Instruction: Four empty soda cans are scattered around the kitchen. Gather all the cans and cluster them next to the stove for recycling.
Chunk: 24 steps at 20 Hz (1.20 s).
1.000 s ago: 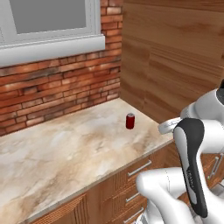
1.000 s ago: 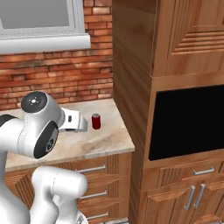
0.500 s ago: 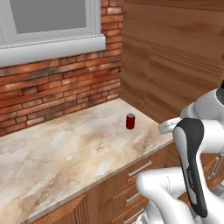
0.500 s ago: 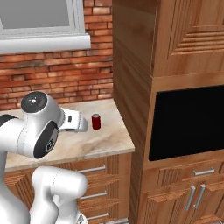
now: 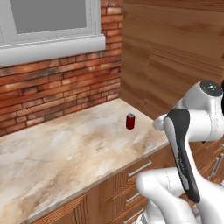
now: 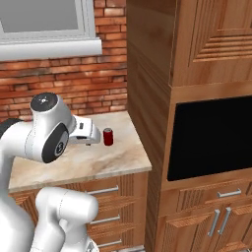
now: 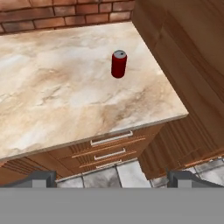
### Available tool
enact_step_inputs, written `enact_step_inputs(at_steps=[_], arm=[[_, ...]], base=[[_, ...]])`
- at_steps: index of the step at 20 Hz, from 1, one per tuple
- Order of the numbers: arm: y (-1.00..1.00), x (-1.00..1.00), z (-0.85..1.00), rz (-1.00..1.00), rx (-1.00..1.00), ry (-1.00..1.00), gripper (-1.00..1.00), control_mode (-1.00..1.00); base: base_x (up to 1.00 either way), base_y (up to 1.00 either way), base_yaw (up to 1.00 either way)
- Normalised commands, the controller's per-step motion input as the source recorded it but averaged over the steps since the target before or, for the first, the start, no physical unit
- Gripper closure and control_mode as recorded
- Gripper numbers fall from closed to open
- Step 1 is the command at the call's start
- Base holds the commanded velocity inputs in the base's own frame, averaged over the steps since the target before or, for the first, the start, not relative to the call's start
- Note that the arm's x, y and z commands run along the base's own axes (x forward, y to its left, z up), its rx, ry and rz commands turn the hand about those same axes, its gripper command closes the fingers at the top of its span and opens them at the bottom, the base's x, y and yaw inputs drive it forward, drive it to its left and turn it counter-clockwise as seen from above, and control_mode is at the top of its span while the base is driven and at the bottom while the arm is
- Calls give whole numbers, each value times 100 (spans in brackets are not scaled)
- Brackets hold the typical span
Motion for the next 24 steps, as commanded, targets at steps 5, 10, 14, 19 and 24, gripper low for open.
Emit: enact_step_inputs(at_steps=[5, 10, 14, 19, 24], arm=[[0, 36, -8, 0, 0, 5, -100, -100], [0, 46, -15, 0, 0, 0, -100, -100], [9, 42, -11, 0, 0, 0, -100, -100], [9, 45, -12, 0, 0, 1, -100, -100], [10, 47, -19, 0, -2, 2, -100, -100]], base=[[0, 0, 0], [0, 0, 0], [0, 0, 0], [0, 0, 0], [0, 0, 0]])
